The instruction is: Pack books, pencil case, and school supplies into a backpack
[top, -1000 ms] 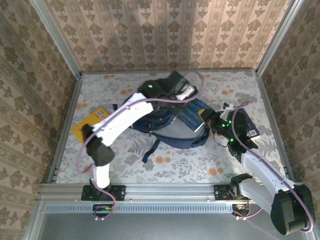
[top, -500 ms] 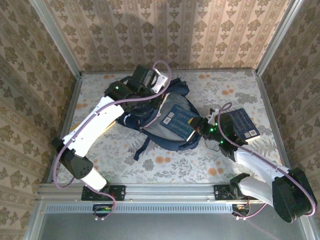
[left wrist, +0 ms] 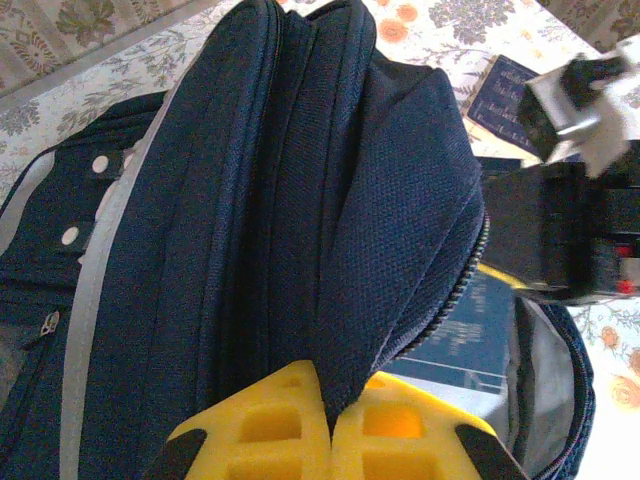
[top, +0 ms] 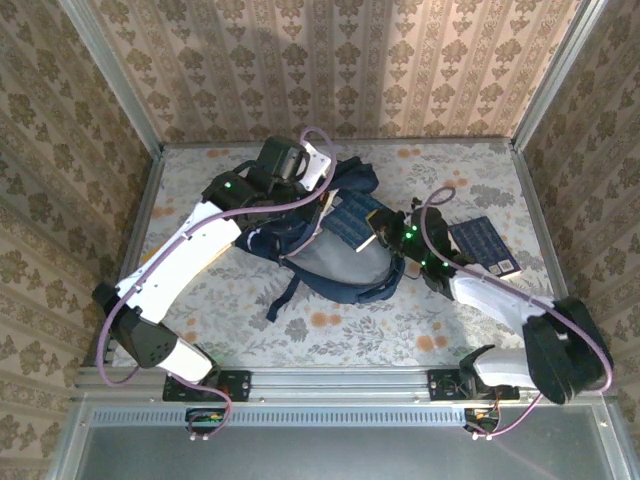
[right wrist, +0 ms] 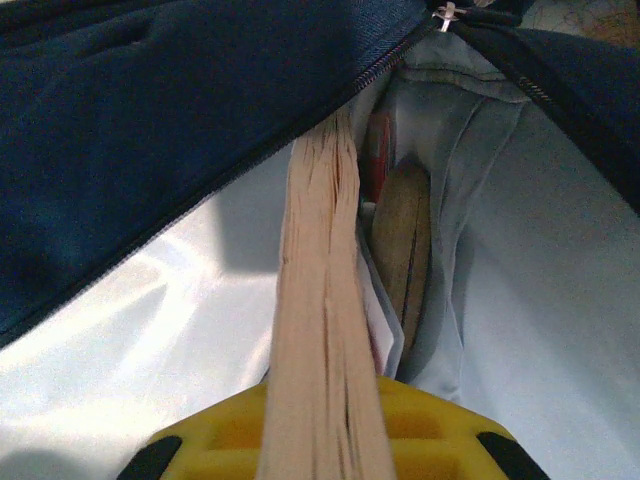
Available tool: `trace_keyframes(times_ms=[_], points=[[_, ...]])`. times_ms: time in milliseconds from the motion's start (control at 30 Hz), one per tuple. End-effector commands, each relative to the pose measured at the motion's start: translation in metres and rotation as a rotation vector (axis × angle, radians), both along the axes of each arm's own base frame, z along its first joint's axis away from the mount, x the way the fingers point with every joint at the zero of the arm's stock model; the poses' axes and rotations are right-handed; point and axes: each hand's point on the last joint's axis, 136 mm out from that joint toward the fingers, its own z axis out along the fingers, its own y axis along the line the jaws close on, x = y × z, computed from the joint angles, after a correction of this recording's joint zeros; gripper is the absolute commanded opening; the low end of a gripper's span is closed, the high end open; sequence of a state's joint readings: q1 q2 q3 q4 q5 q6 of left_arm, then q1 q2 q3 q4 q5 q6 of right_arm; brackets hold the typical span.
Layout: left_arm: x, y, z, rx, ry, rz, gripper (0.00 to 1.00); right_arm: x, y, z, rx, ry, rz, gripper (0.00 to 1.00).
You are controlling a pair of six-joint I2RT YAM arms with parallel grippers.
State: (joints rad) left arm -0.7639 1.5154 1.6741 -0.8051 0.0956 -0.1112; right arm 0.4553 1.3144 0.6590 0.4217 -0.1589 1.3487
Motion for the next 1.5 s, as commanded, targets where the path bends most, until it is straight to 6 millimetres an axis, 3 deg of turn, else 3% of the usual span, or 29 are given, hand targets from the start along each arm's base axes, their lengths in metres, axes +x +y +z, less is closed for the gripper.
trace_keyframes(times_ms=[0,167,467,500,633,800,900,1033,1267,1467], points=[[-0.002,-0.011,0.062,-0.179,-0.136,-0.043,0.00,0.027,0.013,0.021,0.063,-0.043,-0.060,0.00],[0.001,-0.015,0.070,-0.196,-0.165,-0.063,0.00,0.057,0.035,0.002,0.007,-0.013,-0.129,0.00],[0.011,-0.030,0.079,-0.248,-0.162,-0.108,0.00,0.119,0.083,-0.036,-0.077,-0.027,-0.167,0.14],[0.012,-0.030,0.078,-0.247,-0.158,-0.106,0.00,0.124,0.089,-0.041,-0.072,-0.023,-0.153,0.19],[0.021,-0.026,0.071,-0.245,-0.143,-0.084,0.00,0.134,0.099,-0.043,-0.079,-0.052,-0.094,0.55],[0.039,-0.010,0.062,-0.271,-0.102,-0.017,0.00,0.121,0.089,-0.008,-0.143,-0.185,-0.021,0.86],[0.049,-0.003,0.055,-0.278,-0.082,0.017,0.00,0.106,0.081,0.009,-0.164,-0.254,0.017,0.93],[0.057,0.006,0.051,-0.264,-0.080,0.057,0.00,0.079,0.072,0.021,-0.241,-0.298,0.086,0.93],[0.067,0.004,0.025,-0.240,-0.025,0.085,0.00,0.008,0.045,0.002,-0.408,-0.297,0.219,0.85],[0.072,-0.017,-0.023,-0.154,0.067,0.072,0.00,-0.038,-0.033,0.006,-0.697,-0.348,0.083,0.73]])
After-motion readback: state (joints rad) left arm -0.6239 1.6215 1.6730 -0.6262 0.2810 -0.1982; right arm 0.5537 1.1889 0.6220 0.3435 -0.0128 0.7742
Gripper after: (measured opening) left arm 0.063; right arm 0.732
